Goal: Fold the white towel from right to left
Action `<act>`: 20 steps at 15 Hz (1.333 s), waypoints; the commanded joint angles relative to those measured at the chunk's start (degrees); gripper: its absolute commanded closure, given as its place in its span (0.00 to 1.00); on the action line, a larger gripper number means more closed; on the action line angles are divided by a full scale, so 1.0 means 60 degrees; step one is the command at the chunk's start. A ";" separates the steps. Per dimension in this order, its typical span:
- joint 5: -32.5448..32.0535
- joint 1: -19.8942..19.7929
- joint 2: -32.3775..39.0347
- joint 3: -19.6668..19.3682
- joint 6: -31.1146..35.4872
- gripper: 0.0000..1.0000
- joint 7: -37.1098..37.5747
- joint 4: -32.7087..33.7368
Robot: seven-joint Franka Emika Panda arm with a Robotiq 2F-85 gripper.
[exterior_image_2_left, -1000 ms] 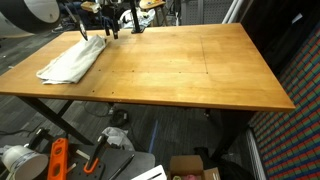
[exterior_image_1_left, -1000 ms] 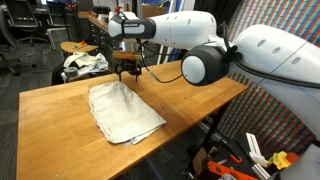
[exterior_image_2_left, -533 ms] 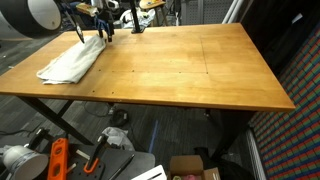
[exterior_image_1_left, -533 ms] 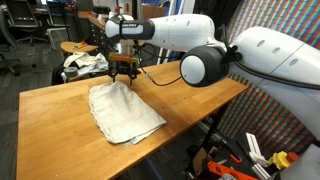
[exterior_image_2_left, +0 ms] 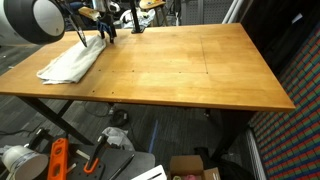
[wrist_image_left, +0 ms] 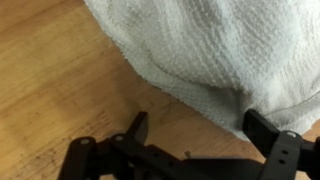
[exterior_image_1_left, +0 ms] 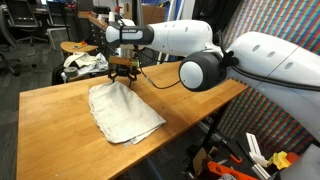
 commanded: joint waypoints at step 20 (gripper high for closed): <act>0.0367 -0.0322 -0.0889 0.0322 -0.0779 0.00 -0.2134 -0.0198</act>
